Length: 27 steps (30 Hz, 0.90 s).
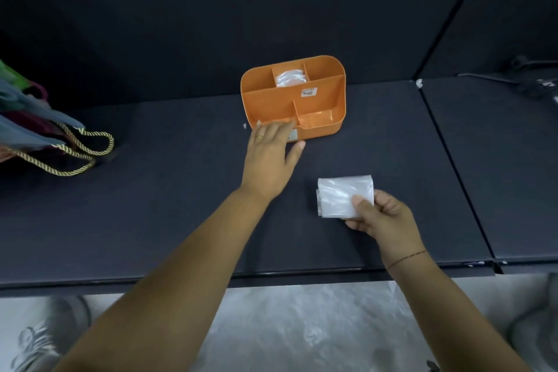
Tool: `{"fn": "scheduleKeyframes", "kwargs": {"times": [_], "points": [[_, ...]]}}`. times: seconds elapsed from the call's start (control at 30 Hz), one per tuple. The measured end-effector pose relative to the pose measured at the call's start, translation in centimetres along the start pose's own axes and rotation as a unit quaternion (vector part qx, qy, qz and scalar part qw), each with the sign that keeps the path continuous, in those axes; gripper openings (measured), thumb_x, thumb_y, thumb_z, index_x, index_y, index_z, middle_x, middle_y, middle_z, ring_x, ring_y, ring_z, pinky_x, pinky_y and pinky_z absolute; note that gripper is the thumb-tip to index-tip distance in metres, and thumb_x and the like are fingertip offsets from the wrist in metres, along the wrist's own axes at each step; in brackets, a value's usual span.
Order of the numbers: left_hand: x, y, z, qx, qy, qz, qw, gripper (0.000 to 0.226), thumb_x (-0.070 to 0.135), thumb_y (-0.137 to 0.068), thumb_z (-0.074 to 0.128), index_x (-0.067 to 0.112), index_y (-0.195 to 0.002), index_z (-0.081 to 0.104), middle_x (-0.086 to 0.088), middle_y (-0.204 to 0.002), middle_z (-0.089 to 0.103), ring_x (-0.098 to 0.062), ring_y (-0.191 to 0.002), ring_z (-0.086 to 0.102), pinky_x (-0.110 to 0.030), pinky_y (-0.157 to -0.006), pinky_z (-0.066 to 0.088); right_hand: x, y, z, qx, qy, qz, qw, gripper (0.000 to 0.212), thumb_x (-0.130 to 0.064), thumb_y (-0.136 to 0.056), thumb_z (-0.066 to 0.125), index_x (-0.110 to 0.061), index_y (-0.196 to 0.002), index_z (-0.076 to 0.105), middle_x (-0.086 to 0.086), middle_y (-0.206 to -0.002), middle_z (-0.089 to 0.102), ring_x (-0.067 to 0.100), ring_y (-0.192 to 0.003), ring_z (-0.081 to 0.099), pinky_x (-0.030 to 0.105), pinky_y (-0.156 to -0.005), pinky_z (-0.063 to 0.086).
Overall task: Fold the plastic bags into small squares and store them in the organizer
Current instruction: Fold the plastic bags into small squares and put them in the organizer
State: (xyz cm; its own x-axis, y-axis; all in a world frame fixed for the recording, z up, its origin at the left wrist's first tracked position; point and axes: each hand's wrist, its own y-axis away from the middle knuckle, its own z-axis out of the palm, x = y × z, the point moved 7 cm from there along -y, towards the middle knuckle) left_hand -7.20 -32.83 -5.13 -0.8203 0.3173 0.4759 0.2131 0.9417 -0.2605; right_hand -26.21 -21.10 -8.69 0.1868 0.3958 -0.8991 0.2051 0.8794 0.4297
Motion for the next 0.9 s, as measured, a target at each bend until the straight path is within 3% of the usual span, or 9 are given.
{"fn": "scheduleKeyframes", "kwargs": {"times": [0.17, 0.4, 0.47, 0.53, 0.7, 0.8, 0.9], "points": [[1.0, 6.2, -0.9, -0.007, 0.002, 0.006, 1.000, 0.051, 0.043, -0.100, 0.039, 0.012, -0.139, 0.052, -0.002, -0.135, 0.057, -0.018, -0.132, 0.044, -0.034, -0.122, 0.012, -2.5, 0.8, 0.7, -0.023, 0.010, -0.038, 0.999, 0.012, -0.006, -0.096, 0.055, -0.010, -0.098, 0.065, 0.008, -0.100, 0.071, 0.019, -0.092, 0.069, 0.026, -0.072, 0.059], [3.0, 14.3, -2.5, -0.021, 0.002, 0.011, 1.000, 0.053, 0.049, -0.103, 0.031, 0.016, -0.137, 0.056, 0.001, -0.137, 0.057, -0.014, -0.134, 0.041, -0.031, -0.121, 0.013, -8.7, 1.6, 1.6, -0.055, 0.108, -0.142, 0.982, 0.019, -0.001, -0.095, 0.054, -0.015, -0.099, 0.067, -0.004, -0.090, 0.072, 0.005, -0.081, 0.069, 0.022, -0.068, 0.058], [3.3, 15.7, -2.8, -0.016, 0.000, 0.012, 1.000, 0.059, 0.054, -0.103, 0.024, 0.017, -0.138, 0.054, 0.002, -0.139, 0.056, -0.012, -0.136, 0.038, -0.037, -0.120, 0.021, -10.7, 1.5, 2.0, -0.058, 0.152, -0.177, 0.971, 0.024, -0.001, -0.095, 0.054, -0.021, -0.094, 0.067, -0.008, -0.088, 0.071, 0.004, -0.079, 0.069, 0.021, -0.069, 0.058], [3.5, 16.0, -3.3, 0.001, -0.016, 0.013, 1.000, 0.061, 0.057, -0.102, 0.022, 0.018, -0.142, 0.048, 0.001, -0.147, 0.047, -0.013, -0.141, 0.031, -0.043, -0.120, 0.026, -12.4, 1.2, 2.5, -0.062, 0.203, -0.207, 0.955, 0.021, -0.005, -0.095, 0.056, -0.022, -0.094, 0.067, -0.011, -0.086, 0.071, 0.002, -0.078, 0.069, 0.019, -0.070, 0.056], [4.0, 13.4, -4.2, 0.012, -0.114, 0.018, 0.993, 0.083, 0.069, -0.095, 0.027, 0.013, -0.155, 0.021, -0.006, -0.163, 0.019, -0.022, -0.152, 0.008, -0.041, -0.124, 0.004, -14.1, -0.1, 4.4, -0.087, 0.351, -0.251, 0.898, 0.014, -0.014, -0.095, 0.059, -0.020, -0.094, 0.071, -0.008, -0.087, 0.072, 0.007, -0.083, 0.067, 0.022, -0.078, 0.051], [3.4, 11.9, -3.4, -0.028, -0.140, -0.005, 0.990, 0.095, 0.078, -0.089, 0.020, 0.013, -0.157, 0.013, -0.007, -0.164, 0.014, -0.025, -0.152, 0.007, -0.043, -0.123, 0.004, -14.0, -0.7, 4.9, -0.086, 0.435, -0.269, 0.855, 0.014, -0.014, -0.095, 0.058, -0.017, -0.096, 0.072, -0.006, -0.083, 0.069, 0.009, -0.082, 0.063, 0.026, -0.079, 0.051], [2.7, 11.5, -2.4, -0.044, -0.138, -0.024, 0.989, 0.097, 0.081, -0.087, 0.017, 0.013, -0.157, 0.011, -0.006, -0.164, 0.014, -0.025, -0.151, 0.006, -0.044, -0.120, 0.003, -14.3, -1.1, 4.3, -0.074, 0.485, -0.284, 0.824, 0.014, -0.014, -0.095, 0.057, -0.016, -0.095, 0.072, -0.012, -0.073, 0.062, 0.003, -0.073, 0.056, 0.020, -0.070, 0.043]]}}
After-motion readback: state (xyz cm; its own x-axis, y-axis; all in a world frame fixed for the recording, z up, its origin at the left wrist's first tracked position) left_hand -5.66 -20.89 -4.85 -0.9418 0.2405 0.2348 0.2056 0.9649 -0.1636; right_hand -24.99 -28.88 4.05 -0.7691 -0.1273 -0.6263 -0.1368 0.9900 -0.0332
